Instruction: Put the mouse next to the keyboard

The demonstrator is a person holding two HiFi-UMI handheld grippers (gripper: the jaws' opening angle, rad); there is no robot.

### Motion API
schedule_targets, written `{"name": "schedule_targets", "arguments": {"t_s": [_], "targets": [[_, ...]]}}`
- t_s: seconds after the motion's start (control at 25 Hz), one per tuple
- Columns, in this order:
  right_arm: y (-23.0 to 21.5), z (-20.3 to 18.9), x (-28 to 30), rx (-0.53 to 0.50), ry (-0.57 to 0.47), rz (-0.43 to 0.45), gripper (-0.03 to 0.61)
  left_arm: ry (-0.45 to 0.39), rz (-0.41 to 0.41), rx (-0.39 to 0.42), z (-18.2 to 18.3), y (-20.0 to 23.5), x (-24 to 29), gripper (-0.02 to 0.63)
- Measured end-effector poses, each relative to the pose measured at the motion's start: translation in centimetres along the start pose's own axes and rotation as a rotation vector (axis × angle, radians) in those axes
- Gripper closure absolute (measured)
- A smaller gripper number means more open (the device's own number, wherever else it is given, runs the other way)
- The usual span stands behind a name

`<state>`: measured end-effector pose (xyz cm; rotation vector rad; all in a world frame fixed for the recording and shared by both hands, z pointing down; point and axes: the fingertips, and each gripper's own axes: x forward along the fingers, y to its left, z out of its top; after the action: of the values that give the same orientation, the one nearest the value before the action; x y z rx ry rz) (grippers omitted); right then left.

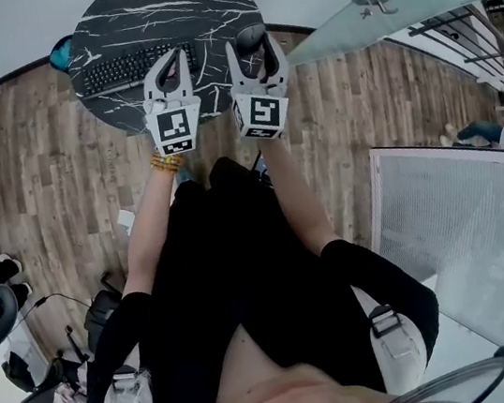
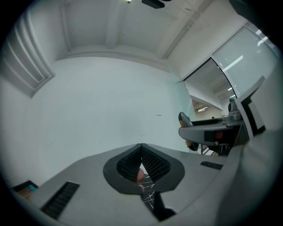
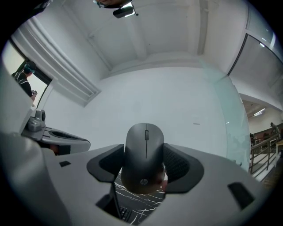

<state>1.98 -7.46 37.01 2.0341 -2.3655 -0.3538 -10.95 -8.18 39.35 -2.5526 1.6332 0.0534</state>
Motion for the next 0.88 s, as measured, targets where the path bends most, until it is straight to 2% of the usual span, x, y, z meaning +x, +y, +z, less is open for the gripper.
{"name": "schedule_targets", "arguments": {"t_s": [0.12, 0.32, 0.56, 0.88], "targets": [[-0.1, 0.1, 0.5, -0.004, 0.000, 0.000, 0.301, 0.009, -0.001, -0.021, -0.6, 0.5, 0.7, 0.604], [-0.9, -0.7, 2.8, 0.010, -0.007, 0.000, 0.301, 0.024, 0.001, -0.012, -1.2, 1.0, 2.9, 0.604], [-3.0, -2.1, 6.4, 0.037, -0.006, -0.021, 0.301, 0.027, -0.023, 0.065, -1.2, 0.8, 6.3, 0.604], [-6.1, -3.5, 11.9, 0.047, -0.019, -0.003, 0.301, 0.021, 0.002, 0.082, -1.2, 1.5, 12.5, 0.604]]}}
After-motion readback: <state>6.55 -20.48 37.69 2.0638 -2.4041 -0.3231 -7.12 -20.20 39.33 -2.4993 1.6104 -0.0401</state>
